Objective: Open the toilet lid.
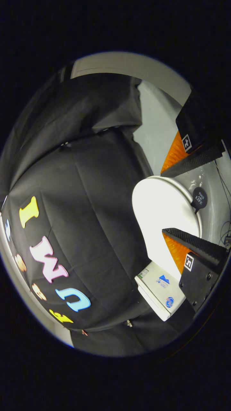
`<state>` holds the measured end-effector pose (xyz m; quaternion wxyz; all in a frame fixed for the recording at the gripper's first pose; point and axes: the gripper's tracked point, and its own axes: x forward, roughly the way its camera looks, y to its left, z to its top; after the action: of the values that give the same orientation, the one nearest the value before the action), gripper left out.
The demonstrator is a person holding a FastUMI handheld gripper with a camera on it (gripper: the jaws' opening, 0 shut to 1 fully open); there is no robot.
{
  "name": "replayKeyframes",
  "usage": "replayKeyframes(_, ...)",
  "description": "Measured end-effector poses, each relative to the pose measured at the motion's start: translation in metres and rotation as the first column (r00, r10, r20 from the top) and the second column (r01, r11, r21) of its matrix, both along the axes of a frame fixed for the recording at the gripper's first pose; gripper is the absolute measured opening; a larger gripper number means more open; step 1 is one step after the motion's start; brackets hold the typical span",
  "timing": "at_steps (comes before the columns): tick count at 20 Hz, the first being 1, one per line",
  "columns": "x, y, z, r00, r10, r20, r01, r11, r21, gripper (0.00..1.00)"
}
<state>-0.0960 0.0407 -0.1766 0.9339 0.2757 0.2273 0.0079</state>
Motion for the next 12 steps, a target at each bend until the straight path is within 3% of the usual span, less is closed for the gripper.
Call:
replayKeyframes(3, -0.008, 0.005, -0.032, 0.993, -0.007, -0.115, 0.026, 0.986, 0.162, 0.98)
replayKeyframes(7, -0.026, 0.016, -0.051, 0.975, -0.02, -0.222, 0.107, 0.917, 0.385, 0.96)
replayKeyframes(9, -0.026, 0.018, -0.053, 0.97, -0.04, -0.241, 0.147, 0.884, 0.443, 0.77)
replayKeyframes(12, -0.031, 0.034, -0.061, 0.962, 0.005, -0.272, 0.135, 0.86, 0.492, 0.74)
